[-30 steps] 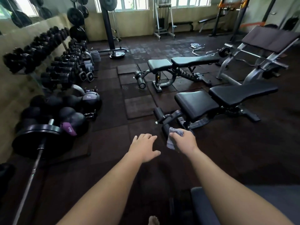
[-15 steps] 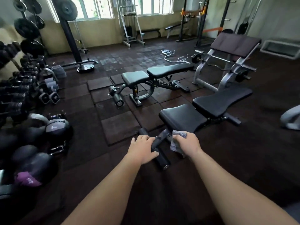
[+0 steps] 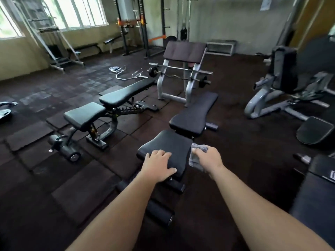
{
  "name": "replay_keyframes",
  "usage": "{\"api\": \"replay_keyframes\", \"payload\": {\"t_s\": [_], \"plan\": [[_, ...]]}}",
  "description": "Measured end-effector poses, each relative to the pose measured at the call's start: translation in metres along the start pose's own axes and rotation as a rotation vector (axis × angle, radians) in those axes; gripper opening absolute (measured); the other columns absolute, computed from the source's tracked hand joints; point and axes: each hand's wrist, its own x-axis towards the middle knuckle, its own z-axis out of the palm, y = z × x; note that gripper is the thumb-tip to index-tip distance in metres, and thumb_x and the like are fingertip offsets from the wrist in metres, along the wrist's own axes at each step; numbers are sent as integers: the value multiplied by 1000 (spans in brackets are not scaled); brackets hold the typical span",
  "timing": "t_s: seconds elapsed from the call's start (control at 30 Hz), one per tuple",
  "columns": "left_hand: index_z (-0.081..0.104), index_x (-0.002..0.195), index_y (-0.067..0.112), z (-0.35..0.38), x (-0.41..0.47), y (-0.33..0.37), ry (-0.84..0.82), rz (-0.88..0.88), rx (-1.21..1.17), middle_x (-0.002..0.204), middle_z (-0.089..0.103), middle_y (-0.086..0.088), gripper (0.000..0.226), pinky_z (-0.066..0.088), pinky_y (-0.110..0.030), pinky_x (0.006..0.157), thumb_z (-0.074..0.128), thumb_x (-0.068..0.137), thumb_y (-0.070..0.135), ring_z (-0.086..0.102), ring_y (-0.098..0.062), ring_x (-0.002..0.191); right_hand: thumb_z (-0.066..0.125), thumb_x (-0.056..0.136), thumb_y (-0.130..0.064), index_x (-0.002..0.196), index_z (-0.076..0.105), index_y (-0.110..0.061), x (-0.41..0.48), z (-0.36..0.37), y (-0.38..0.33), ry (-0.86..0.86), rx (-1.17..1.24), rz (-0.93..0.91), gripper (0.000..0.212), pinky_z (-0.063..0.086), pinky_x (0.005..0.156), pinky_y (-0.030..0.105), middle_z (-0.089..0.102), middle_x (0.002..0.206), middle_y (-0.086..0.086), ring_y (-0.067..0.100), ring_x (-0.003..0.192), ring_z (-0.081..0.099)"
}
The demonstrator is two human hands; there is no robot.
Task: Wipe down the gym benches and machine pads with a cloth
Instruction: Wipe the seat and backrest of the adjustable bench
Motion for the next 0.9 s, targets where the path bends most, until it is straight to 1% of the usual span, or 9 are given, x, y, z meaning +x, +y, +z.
{"api": "replay_keyframes", "payload": {"t_s": [0.1,0.17,0.33,0.4,0.5,0.53,0.63,0.8,0.9], "plan": [[41,155,31,-1,61,20,-17,88,14,153,47,3,76,29,-50,119,57,90,67,36,-25,145,67,69,-50,85,74,-18,50,-24,16,40,-53,-37,36,63,80,52,75,87,4,28,89,74],[42,154,30,2,103,38,-24,146,23,152,47,3,75,30,-49,119,56,90,67,36,-25,144,65,72,-48,86,69,-12,73,-41,7,99,-66,-28,38,61,81,52,73,86,11,33,89,73],[41,155,30,16,225,103,-55,267,30,153,47,3,75,30,-50,119,55,90,67,36,-25,144,69,87,-34,82,72,-16,160,-103,-1,233,-87,2,19,58,83,44,74,81,2,24,85,71],[40,156,31,20,281,136,-81,287,21,156,44,4,75,27,-52,121,54,91,66,33,-24,146,67,90,-28,86,72,-12,206,-139,-10,254,-113,10,17,58,74,31,73,80,1,23,81,71],[38,157,31,15,365,188,-87,307,4,157,42,3,75,25,-53,122,53,92,66,31,-25,148,63,95,-16,93,71,-1,273,-200,-28,246,-161,31,18,44,48,9,65,80,6,17,65,60],[39,156,31,10,390,202,-70,304,-14,157,43,4,74,26,-52,122,54,92,66,32,-25,148,63,95,-17,94,72,-2,297,-220,-35,260,-179,12,17,45,50,10,66,82,5,16,67,60],[41,155,31,-5,463,239,-43,311,-49,156,44,3,72,27,-52,121,54,93,65,32,-25,147,65,94,-31,89,71,-18,375,-266,-53,285,-296,-20,16,52,77,27,72,90,-1,17,85,65],[42,153,31,-16,583,270,-31,307,-49,156,45,5,70,28,-49,119,53,93,65,34,-24,146,64,83,-42,80,69,-27,487,-299,-70,247,-303,-17,16,60,82,39,70,75,-8,14,77,68],[44,153,30,-17,659,286,-35,338,-29,154,47,7,70,29,-48,118,53,93,65,36,-23,144,63,83,-39,78,70,-27,555,-309,-78,238,-308,-10,14,62,77,35,70,71,-9,11,74,70]]}}
